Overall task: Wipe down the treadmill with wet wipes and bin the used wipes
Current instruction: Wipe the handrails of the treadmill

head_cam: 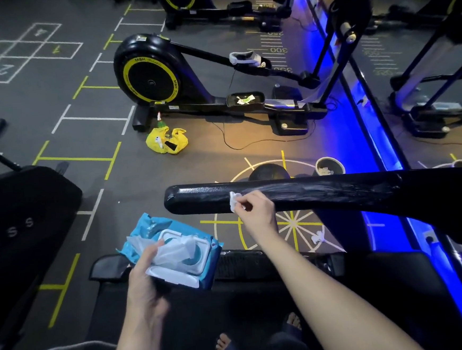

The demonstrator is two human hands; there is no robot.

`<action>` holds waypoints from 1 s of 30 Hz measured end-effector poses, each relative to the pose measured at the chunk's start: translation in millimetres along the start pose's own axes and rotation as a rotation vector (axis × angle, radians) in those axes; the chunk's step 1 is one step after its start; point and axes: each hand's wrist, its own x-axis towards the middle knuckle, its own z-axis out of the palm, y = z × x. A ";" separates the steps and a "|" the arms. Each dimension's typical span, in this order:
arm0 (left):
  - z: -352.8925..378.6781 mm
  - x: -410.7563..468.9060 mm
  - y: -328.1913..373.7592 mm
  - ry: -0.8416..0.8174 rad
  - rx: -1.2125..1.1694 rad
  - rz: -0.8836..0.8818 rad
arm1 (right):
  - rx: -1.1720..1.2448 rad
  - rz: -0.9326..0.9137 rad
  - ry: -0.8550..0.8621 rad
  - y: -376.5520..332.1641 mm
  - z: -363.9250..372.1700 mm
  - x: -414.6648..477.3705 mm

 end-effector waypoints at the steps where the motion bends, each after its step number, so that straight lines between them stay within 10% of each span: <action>1: 1.0 -1.6 0.9 -0.005 -0.009 -0.002 | 0.017 0.012 0.042 0.6 -5.5 -3.3; 7: 1.1 -12.1 -4.9 -0.005 -0.046 -0.057 | 0.025 0.200 0.395 24.2 -52.4 4.6; 19: -8.1 -9.0 -3.5 0.062 -0.012 -0.031 | -0.004 -0.020 -0.069 -19.5 28.5 3.6; 30: -4.3 -6.0 2.8 0.036 -0.051 -0.023 | -0.087 0.109 0.306 29.5 -34.5 8.3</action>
